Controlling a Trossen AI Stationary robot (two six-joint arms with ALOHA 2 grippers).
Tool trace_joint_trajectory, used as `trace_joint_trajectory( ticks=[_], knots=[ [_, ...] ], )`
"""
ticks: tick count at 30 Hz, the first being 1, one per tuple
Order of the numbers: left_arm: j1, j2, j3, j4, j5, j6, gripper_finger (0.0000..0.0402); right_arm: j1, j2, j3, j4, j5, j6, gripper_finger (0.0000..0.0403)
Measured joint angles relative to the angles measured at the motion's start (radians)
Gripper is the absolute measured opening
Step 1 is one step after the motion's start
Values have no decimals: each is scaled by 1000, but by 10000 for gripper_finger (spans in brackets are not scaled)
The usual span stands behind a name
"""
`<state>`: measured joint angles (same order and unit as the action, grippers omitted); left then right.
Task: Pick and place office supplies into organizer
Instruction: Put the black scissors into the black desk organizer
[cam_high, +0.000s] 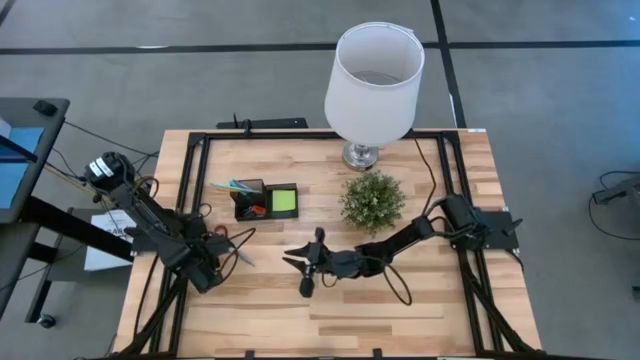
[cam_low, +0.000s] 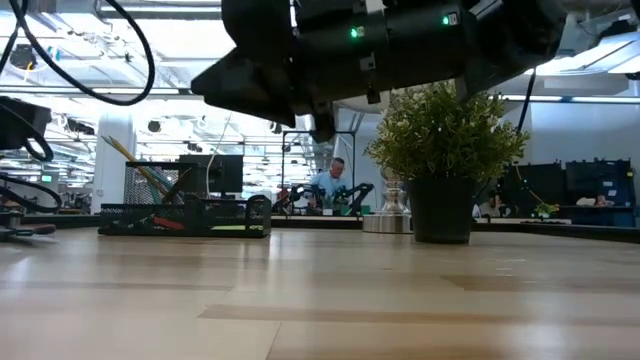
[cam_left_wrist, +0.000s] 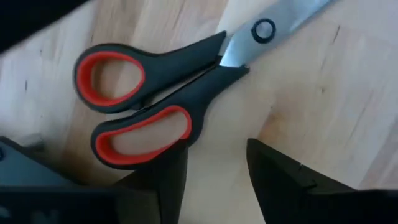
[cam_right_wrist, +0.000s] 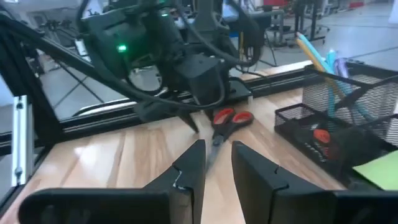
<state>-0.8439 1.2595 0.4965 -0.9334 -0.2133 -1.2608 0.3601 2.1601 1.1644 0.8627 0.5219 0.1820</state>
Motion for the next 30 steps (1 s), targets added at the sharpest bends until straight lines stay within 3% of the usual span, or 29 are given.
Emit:
trace_joint_trajectory(
  ticks=[11, 20, 30],
  knots=[
    [120, -41, -26, 67, -9, 169, 160, 13, 0, 7, -9, -2, -18, 73],
    [240, -41, -15, 498, -45, 425, 160, 10, -1, 7, -22, -2, -18, 73],
    [271, -42, 27, 499, -85, 453, 160, 19, -2, 7, -108, -3, 5, 73]
  ],
)
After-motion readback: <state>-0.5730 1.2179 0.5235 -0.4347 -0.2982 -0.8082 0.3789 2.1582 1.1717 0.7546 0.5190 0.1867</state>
